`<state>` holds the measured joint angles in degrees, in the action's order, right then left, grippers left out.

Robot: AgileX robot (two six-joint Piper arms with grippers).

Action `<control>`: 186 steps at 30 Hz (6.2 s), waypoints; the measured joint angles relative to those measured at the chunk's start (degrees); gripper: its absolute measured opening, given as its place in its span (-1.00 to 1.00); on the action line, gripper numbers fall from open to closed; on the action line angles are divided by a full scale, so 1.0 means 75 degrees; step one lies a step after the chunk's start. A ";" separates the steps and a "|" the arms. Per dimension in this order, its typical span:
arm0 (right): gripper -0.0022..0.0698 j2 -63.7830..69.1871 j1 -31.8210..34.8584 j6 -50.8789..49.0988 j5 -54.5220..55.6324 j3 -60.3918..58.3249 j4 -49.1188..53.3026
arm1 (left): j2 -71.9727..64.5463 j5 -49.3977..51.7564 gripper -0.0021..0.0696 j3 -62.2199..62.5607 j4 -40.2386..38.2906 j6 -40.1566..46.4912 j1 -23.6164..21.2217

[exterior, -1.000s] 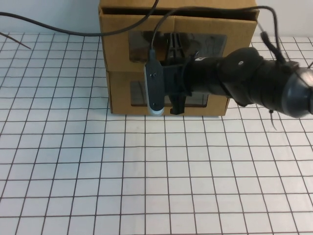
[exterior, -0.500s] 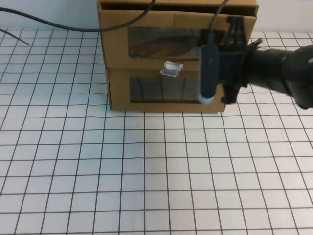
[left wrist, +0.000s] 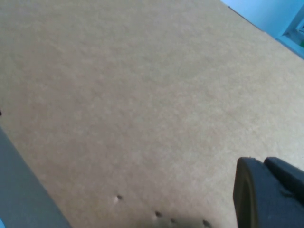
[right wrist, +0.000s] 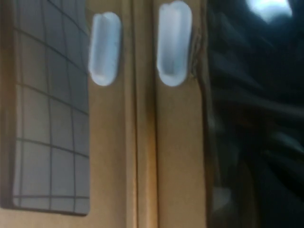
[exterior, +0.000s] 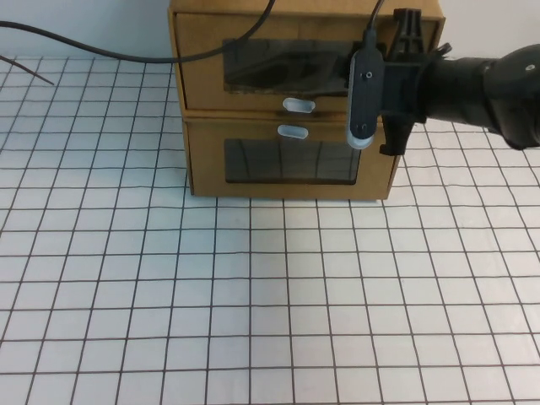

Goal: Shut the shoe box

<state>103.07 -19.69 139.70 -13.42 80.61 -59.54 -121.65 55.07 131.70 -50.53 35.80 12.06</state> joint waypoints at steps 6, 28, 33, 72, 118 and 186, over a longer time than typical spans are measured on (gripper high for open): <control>-0.99 -0.1050 0.0071 -0.0259 -0.0910 -0.0494 -0.0104 | 0.0017 0.0140 -0.95 0.0012 0.0032 0.0195 0.0000; -0.99 -0.6157 0.1413 -0.9585 -0.1008 -0.2347 -0.1026 | 0.3513 0.2301 -0.95 -0.0488 0.2368 -0.0580 -0.0337; -0.98 -0.7473 0.1426 -0.9636 0.0210 -0.4226 -0.1607 | 0.4629 0.2319 -0.95 -0.1849 0.2368 -0.0591 -0.0337; -0.98 -1.1123 0.1426 -0.9663 -0.4222 -0.9368 -0.1407 | 1.3833 -0.5833 -0.96 -1.6300 0.1490 0.1232 -0.0337; -0.98 -1.1753 0.0726 -0.9663 -0.5399 -0.9368 -0.1323 | 1.6295 -0.4475 -0.96 -1.7763 0.7022 -0.4151 -0.1050; -0.98 -1.3817 0.1859 -1.9071 -0.1140 -1.0932 0.7192 | 1.6308 -0.4463 -0.96 -1.7763 0.7022 -0.4186 -0.1050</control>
<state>-0.56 -5.75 -3.33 -21.97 -1.38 -5.61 0.66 21.60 -1.52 2.14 4.40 4.19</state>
